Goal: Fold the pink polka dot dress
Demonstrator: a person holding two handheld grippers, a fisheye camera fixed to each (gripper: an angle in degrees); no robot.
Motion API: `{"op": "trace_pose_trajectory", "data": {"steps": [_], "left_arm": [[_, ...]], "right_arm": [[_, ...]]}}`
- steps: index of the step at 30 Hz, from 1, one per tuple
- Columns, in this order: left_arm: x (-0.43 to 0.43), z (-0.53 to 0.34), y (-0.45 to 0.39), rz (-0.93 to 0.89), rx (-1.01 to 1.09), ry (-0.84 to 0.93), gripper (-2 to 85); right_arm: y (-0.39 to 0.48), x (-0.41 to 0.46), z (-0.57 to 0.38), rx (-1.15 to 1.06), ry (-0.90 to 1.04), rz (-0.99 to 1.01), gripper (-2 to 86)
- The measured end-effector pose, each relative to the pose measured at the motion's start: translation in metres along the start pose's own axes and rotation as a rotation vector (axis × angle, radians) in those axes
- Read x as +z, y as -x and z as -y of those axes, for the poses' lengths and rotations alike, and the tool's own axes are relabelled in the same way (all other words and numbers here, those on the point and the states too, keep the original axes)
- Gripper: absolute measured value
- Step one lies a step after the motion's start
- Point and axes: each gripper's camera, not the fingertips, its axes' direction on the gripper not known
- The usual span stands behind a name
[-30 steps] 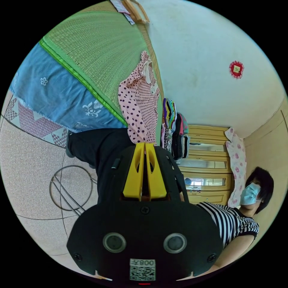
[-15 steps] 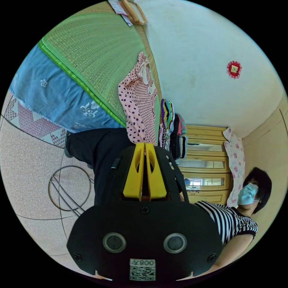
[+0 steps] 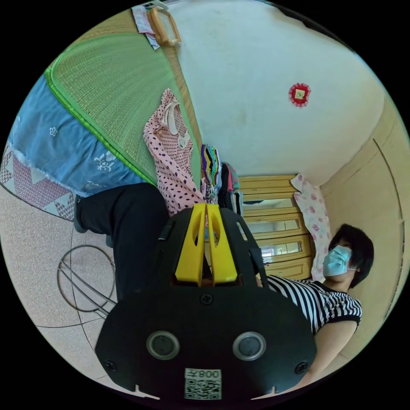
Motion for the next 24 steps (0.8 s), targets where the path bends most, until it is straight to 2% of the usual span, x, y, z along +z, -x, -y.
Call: {"op": "trace_pose_trajectory", "data": {"steps": [24], "left_arm": [[-0.079, -0.075, -0.062, -0.196, 0.202, 0.002, 0.0]], "right_arm": [[0.036, -0.096, -0.162, -0.175, -0.050, 0.033, 0.1]]}}
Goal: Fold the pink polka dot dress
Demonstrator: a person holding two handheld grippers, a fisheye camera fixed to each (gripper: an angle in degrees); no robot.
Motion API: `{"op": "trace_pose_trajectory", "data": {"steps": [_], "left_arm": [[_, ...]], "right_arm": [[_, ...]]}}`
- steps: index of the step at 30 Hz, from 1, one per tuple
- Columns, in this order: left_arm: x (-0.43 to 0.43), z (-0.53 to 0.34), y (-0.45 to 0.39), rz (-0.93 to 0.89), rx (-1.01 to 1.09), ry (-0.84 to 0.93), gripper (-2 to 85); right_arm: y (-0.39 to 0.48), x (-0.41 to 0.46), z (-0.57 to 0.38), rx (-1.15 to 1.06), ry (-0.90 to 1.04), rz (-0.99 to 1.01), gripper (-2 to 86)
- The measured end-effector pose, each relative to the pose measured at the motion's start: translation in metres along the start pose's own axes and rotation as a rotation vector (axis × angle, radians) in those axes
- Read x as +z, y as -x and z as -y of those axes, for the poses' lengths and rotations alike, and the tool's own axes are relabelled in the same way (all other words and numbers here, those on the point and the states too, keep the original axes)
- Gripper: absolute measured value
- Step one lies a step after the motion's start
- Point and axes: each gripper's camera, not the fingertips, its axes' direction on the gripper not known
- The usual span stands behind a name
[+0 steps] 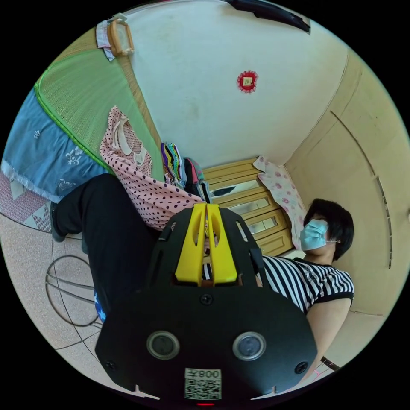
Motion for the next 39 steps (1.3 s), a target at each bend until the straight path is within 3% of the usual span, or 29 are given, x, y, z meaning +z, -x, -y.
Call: {"op": "trace_pose_trajectory", "data": {"steps": [16, 29, 39], "left_arm": [[0.010, 0.066, -0.021, -0.015, 0.068, -0.021, 0.0], [0.062, 0.218, -0.003, 0.024, 0.088, -0.025, 0.0], [0.124, 0.371, 0.042, 0.099, 0.058, -0.025, 0.0]], "right_arm": [[-0.047, 0.008, -0.033, -0.025, -0.045, 0.014, 0.1], [-0.119, 0.057, 0.032, -0.026, -0.085, 0.004, 0.2], [-0.217, 0.132, 0.138, 0.019, -0.096, -0.039, 0.1]]}}
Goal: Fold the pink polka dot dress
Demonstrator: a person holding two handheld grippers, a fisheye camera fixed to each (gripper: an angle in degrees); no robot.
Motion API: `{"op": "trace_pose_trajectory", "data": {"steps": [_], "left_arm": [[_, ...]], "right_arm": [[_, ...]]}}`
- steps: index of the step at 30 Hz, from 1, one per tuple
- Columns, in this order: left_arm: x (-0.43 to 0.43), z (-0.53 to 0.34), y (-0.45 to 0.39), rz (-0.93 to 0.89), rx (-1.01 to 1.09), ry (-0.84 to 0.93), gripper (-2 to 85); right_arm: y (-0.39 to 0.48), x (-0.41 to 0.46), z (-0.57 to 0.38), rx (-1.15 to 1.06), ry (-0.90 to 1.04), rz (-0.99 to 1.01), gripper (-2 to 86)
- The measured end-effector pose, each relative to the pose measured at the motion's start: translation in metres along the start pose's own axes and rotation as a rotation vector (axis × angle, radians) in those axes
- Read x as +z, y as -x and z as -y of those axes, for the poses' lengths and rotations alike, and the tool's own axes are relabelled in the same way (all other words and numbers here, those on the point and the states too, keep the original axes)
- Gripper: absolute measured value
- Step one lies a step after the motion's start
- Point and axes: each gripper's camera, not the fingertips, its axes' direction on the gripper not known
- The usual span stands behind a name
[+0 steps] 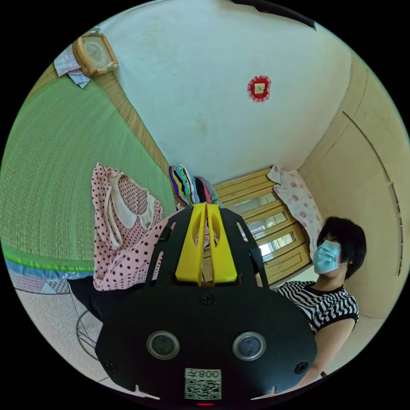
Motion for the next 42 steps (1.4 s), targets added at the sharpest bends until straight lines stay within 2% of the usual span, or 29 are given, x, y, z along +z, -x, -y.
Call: {"op": "trace_pose_trajectory", "data": {"steps": [12, 22, 33, 42], "left_arm": [[0.088, 0.167, 0.098, 0.142, -0.137, 0.017, 0.1], [0.155, 0.265, 0.168, 0.219, -0.209, 0.033, 0.1], [0.224, 0.337, 0.223, 0.290, -0.263, 0.058, 0.6], [0.266, 0.361, 0.235, 0.241, -0.274, 0.015, 2.5]], "right_arm": [[-0.161, 0.146, 0.130, 0.165, 0.061, -0.069, 0.1], [-0.264, 0.247, 0.205, 0.257, 0.091, -0.089, 0.1], [-0.315, 0.334, 0.272, 0.317, 0.138, -0.131, 0.3], [-0.294, 0.378, 0.321, 0.312, 0.113, -0.081, 1.5]]}}
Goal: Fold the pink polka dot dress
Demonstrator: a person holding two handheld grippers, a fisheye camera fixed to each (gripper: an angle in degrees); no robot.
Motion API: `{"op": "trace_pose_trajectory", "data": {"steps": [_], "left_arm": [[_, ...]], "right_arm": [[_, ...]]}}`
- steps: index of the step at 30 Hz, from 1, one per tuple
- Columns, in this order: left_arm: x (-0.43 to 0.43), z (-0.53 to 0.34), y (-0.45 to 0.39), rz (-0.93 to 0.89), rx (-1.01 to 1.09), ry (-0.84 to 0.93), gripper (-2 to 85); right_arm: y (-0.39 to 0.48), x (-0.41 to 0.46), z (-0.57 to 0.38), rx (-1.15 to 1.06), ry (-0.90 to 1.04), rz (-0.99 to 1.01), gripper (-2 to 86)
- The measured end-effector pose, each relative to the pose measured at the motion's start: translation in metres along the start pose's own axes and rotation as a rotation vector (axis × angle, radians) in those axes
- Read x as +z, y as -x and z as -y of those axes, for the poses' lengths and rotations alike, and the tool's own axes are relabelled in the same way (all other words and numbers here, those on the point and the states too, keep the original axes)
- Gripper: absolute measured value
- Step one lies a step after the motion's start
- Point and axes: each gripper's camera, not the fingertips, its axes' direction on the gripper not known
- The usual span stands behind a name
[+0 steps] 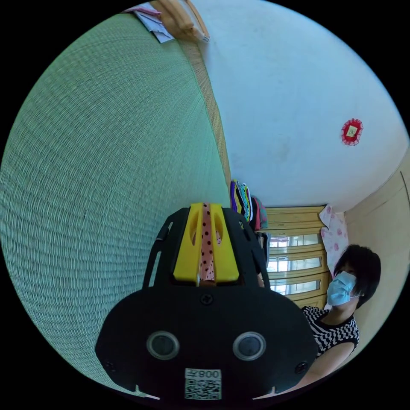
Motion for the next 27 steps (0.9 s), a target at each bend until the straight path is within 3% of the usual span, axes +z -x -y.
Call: {"op": "trace_pose_trajectory", "data": {"steps": [7, 11, 19, 24, 27], "left_arm": [[0.038, -0.006, -0.031, -0.012, 0.069, 0.028, 3.5], [0.073, -0.022, -0.062, 0.083, 0.163, 0.100, 4.7], [0.156, -0.034, -0.129, 0.451, 0.443, 0.224, 6.3], [0.222, -0.037, -0.148, 0.694, 0.554, 0.338, 4.9], [0.245, -0.041, -0.149, 0.736, 0.555, 0.364, 2.6]], "right_arm": [[0.064, 0.009, 0.021, -0.012, -0.076, 0.074, 2.6], [0.132, 0.035, 0.020, -0.104, -0.054, -0.019, 3.3], [0.324, 0.164, 0.024, -0.466, 0.075, -0.630, 6.2], [0.397, 0.232, 0.039, -0.613, 0.131, -0.880, 7.0], [0.428, 0.262, 0.049, -0.660, 0.157, -1.021, 7.6]]}}
